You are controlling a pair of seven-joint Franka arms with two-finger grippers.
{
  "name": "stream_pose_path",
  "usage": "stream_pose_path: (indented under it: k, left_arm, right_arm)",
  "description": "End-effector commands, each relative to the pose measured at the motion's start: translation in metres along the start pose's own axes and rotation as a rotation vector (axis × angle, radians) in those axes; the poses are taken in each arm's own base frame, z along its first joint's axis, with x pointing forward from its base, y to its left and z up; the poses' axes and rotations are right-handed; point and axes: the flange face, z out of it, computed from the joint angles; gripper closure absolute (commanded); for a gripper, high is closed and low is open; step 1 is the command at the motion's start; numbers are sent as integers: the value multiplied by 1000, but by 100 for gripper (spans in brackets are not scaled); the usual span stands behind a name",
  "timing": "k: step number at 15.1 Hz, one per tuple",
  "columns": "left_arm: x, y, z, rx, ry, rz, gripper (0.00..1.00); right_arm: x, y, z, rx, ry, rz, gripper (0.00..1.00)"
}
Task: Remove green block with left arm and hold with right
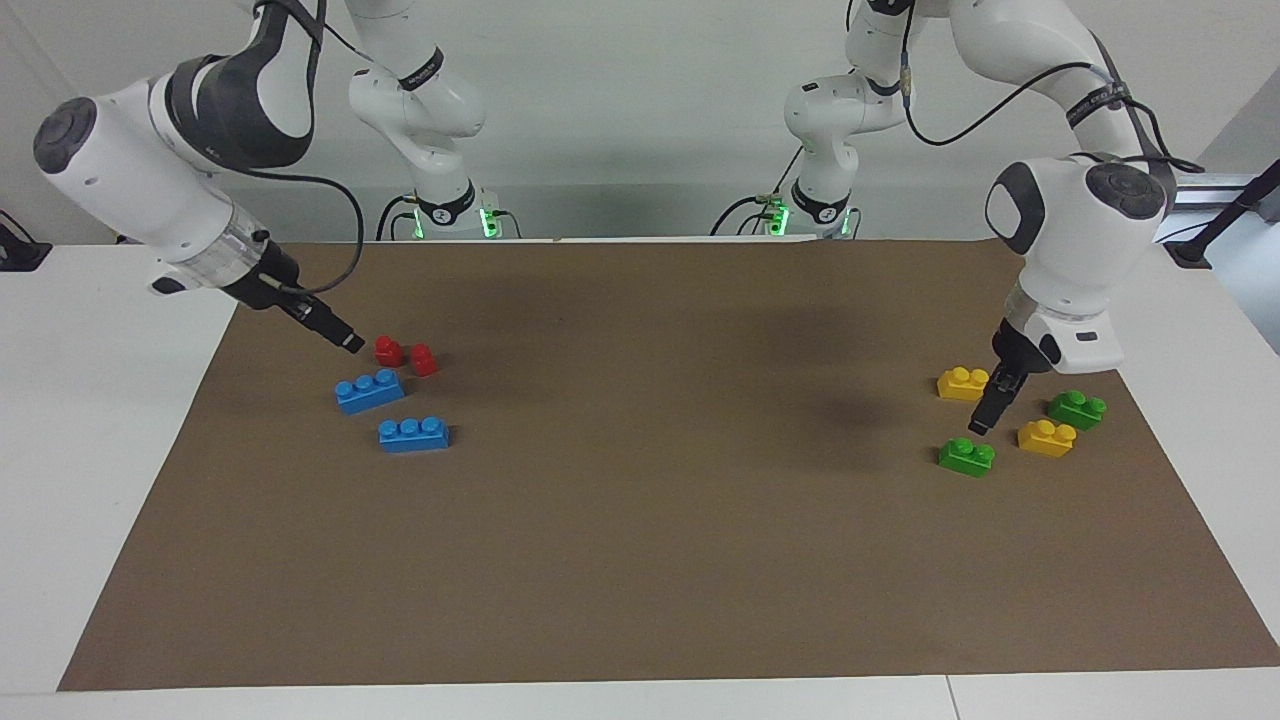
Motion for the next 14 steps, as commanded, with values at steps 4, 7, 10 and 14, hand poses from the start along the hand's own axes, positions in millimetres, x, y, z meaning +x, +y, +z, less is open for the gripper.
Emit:
stream_pose_path:
  k: [4, 7, 10, 14]
  left_arm:
    - [-30, -17, -77, 47, -40, 411, 0]
    - [-50, -30, -109, 51, -85, 531, 0]
    - [-66, -40, -131, 48, -128, 600, 0]
    - [-76, -46, -144, 55, -139, 617, 0]
  right_arm:
    - [-47, -11, -39, -138, 75, -330, 0]
    - [-43, -12, -46, -162, 99, -448, 0]
    - [-35, -12, -54, -200, 132, -453, 0]
    - [-32, -11, -55, -214, 130, -451, 0]
